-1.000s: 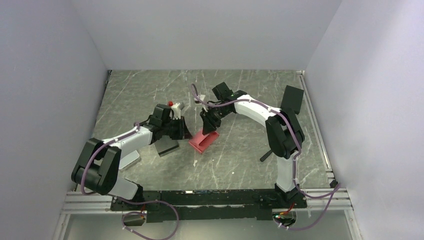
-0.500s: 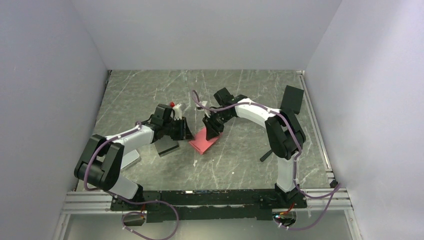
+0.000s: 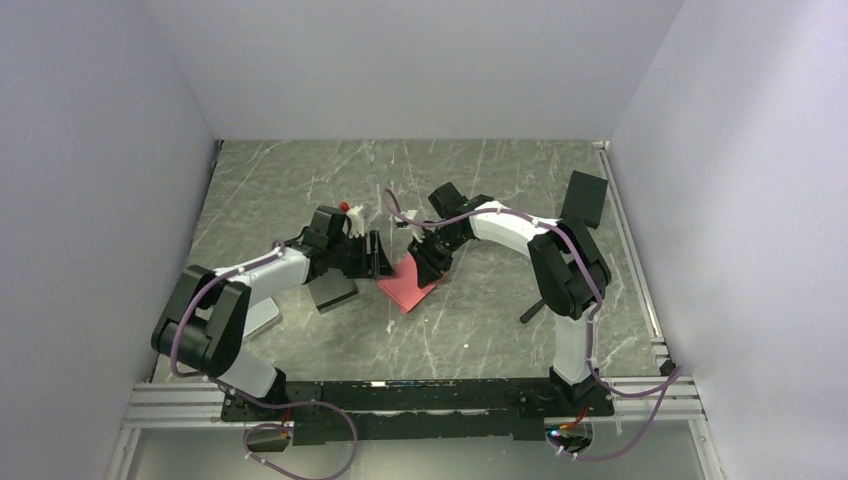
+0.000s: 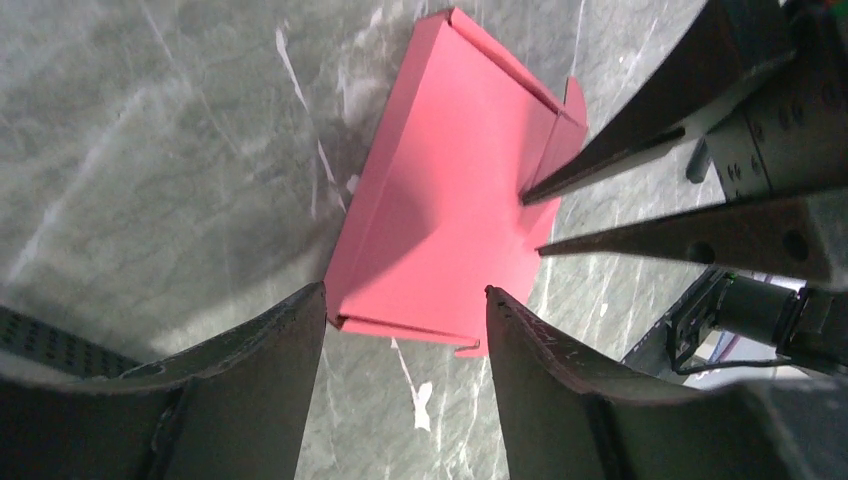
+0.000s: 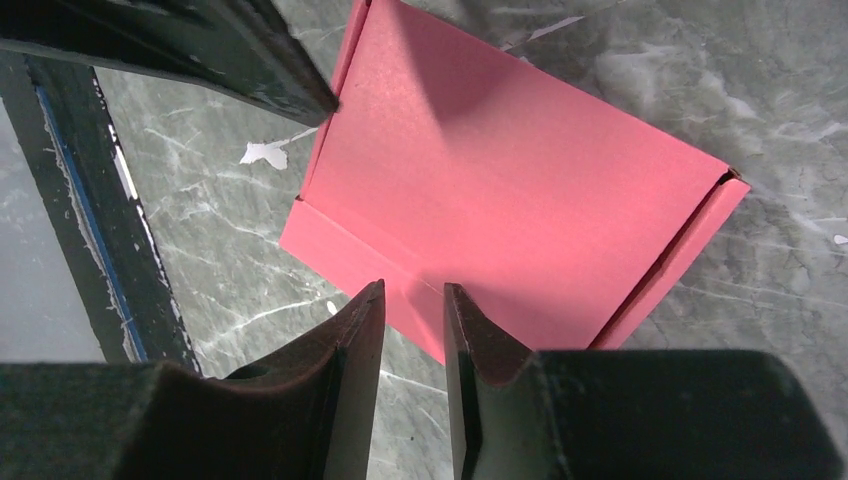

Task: Fold the paper box

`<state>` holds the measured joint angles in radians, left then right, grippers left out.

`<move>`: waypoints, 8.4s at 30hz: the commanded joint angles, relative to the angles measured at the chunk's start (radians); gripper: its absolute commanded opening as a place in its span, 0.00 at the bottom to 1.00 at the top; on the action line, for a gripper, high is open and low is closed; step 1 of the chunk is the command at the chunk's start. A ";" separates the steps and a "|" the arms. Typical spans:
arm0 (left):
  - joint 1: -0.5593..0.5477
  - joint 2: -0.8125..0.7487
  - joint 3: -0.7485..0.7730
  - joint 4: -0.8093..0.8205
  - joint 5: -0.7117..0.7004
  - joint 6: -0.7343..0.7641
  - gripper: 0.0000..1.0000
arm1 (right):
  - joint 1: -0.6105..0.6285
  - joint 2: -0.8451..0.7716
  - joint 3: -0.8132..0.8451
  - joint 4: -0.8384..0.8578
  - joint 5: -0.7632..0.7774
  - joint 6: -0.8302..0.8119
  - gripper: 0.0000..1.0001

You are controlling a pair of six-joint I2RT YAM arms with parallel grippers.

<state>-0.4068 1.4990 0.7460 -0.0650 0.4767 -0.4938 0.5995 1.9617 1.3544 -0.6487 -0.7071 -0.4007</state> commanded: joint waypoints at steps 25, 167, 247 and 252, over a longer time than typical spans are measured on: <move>-0.032 0.212 0.187 -0.097 -0.008 0.018 0.70 | -0.067 0.035 -0.022 -0.004 0.017 -0.002 0.36; 0.355 0.216 0.081 1.353 0.610 -1.145 0.99 | -0.078 -0.706 -0.374 0.407 -0.041 -0.422 0.26; -0.041 0.148 -0.082 1.617 0.532 -0.573 0.06 | -0.305 -0.566 -0.212 0.131 -0.518 0.024 0.83; 0.005 0.120 -0.092 1.618 0.612 -0.593 0.06 | -0.371 -0.587 -0.082 -0.211 -0.575 -0.306 0.85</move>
<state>-0.4282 1.6787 0.6521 1.4773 0.9989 -1.0687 0.2741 1.4170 1.1587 -0.5663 -1.2392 -0.3733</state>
